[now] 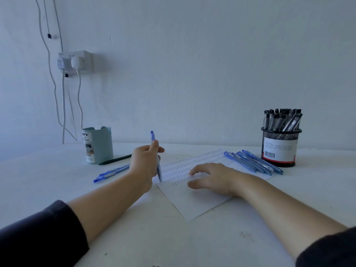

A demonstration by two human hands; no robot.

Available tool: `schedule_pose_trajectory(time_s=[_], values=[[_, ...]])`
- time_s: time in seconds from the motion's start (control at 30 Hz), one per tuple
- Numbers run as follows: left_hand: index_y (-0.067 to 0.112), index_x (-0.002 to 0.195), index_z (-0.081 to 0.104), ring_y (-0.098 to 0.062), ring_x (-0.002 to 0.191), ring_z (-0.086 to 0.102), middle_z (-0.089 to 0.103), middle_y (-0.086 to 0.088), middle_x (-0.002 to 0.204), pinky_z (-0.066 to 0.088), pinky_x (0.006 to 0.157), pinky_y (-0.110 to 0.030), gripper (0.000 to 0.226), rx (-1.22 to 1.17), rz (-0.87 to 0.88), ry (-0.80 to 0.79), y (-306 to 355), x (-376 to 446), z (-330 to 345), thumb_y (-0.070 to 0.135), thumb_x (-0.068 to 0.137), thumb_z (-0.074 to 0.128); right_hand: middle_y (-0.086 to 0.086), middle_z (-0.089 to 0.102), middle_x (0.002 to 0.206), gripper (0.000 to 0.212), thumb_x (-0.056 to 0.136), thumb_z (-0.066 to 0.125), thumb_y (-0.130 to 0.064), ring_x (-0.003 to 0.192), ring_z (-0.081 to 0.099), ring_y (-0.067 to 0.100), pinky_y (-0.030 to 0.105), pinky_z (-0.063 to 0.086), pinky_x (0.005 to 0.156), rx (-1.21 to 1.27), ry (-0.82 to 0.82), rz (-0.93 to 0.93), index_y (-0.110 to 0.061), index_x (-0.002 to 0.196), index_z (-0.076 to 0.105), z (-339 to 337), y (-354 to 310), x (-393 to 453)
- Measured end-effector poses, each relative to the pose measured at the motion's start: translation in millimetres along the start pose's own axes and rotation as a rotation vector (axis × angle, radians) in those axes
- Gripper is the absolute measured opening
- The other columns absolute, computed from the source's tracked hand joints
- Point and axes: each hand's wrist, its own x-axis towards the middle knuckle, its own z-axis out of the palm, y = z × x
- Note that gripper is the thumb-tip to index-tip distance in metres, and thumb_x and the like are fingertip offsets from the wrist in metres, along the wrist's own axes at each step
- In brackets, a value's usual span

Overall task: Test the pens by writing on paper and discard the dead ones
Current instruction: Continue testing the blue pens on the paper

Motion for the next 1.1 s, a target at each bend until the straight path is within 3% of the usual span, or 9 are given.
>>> schedule_pose_trajectory(time_s=[0.1, 0.2, 0.3, 0.4, 0.53, 0.6, 0.73, 0.9, 1.1], values=[[0.003, 0.106, 0.053, -0.014, 0.044, 0.046, 0.052, -0.007, 0.064, 0.04, 0.046, -0.025, 0.025, -0.065, -0.011, -0.016, 2.1, -2.7, 4.0, 0.026, 0.1, 0.048, -0.009, 0.052, 0.132, 0.055, 0.063, 0.045, -0.081, 0.126, 0.045, 0.018, 0.042, 0.032, 0.108, 0.064, 0.084, -0.057, -0.045, 0.102, 0.057, 0.4, -2.4, 2.7], [0.007, 0.119, 0.045, -0.014, 0.047, 0.059, 0.061, -0.011, 0.074, 0.049, 0.046, -0.023, 0.024, -0.159, -0.022, -0.032, 5.4, -7.3, 12.5, 0.019, 0.099, 0.05, -0.009, 0.063, 0.101, 0.03, 0.09, 0.046, -0.057, 0.097, 0.056, 0.013, 0.03, 0.043, 0.087, 0.207, 0.167, -0.158, -0.031, 0.091, 0.06, -2.0, -8.6, 3.2], [0.008, 0.119, 0.043, -0.016, 0.052, 0.063, 0.064, -0.013, 0.076, 0.052, 0.049, -0.025, 0.021, -0.218, -0.028, -0.078, 9.0, -11.1, 22.3, 0.015, 0.099, 0.048, -0.003, 0.065, 0.083, 0.011, 0.094, 0.055, -0.034, 0.076, 0.057, 0.011, 0.024, 0.042, 0.067, 0.211, 0.278, -0.195, -0.025, 0.09, 0.061, -3.5, -11.2, 3.2], [0.009, 0.119, 0.044, -0.018, 0.057, 0.063, 0.065, -0.011, 0.08, 0.05, 0.05, -0.026, 0.022, -0.161, 0.001, -0.166, 9.8, -10.9, 25.6, 0.017, 0.099, 0.048, -0.007, 0.06, 0.076, 0.008, 0.093, 0.058, -0.025, 0.083, 0.06, 0.018, 0.03, 0.047, 0.076, 0.13, 0.39, -0.135, -0.024, 0.088, 0.064, -7.6, -5.2, 4.3], [0.022, 0.126, 0.039, -0.019, 0.068, 0.06, 0.062, -0.004, 0.094, 0.047, 0.062, -0.031, 0.031, 0.313, 0.237, -0.153, -0.7, -2.1, 16.7, 0.023, 0.097, 0.05, -0.004, 0.064, 0.094, 0.017, 0.093, 0.049, -0.021, 0.103, 0.055, 0.024, 0.034, 0.036, 0.086, -0.169, 0.635, 0.142, -0.021, 0.098, 0.066, -23.3, 16.3, 1.5], [0.027, 0.116, 0.043, -0.019, 0.072, 0.06, 0.06, 0.005, 0.089, 0.048, 0.062, -0.031, 0.024, 0.571, 0.374, -0.157, -6.3, 1.0, 14.2, 0.022, 0.094, 0.05, 0.002, 0.064, 0.105, 0.019, 0.093, 0.048, -0.018, 0.108, 0.051, 0.026, 0.034, 0.03, 0.082, -0.329, 0.697, 0.341, -0.021, 0.102, 0.064, -31.6, 32.3, -2.7], [0.025, 0.086, 0.059, -0.017, 0.075, 0.059, 0.063, 0.008, 0.088, 0.05, 0.069, -0.031, 0.011, 0.817, 0.458, -0.224, -12.8, 2.4, 16.7, 0.018, 0.09, 0.051, 0.008, 0.061, 0.113, 0.02, 0.09, 0.048, -0.012, 0.114, 0.05, 0.028, 0.034, 0.033, 0.091, -0.286, 0.682, 0.616, -0.016, 0.108, 0.056, -39.2, 55.4, -11.3], [0.024, 0.074, 0.06, -0.011, 0.069, 0.053, 0.06, 0.01, 0.078, 0.047, 0.069, -0.027, 0.019, 0.855, 0.482, -0.248, -15.9, 6.0, 17.8, 0.015, 0.089, 0.051, 0.008, 0.059, 0.109, 0.011, 0.089, 0.048, -0.01, 0.113, 0.048, 0.029, 0.034, 0.033, 0.091, -0.275, 0.66, 0.646, -0.019, 0.094, 0.046, -36.2, 59.9, -14.3], [0.024, 0.07, 0.06, -0.011, 0.067, 0.054, 0.058, 0.013, 0.068, 0.043, 0.059, -0.023, 0.022, 0.797, 0.462, -0.24, -18.1, 7.9, 16.1, 0.013, 0.088, 0.052, 0.006, 0.055, 0.119, 0.022, 0.093, 0.045, -0.019, 0.118, 0.043, 0.029, 0.035, 0.033, 0.093, -0.355, 0.631, 0.619, -0.016, 0.112, 0.054, -35.9, 52.0, -13.9]])
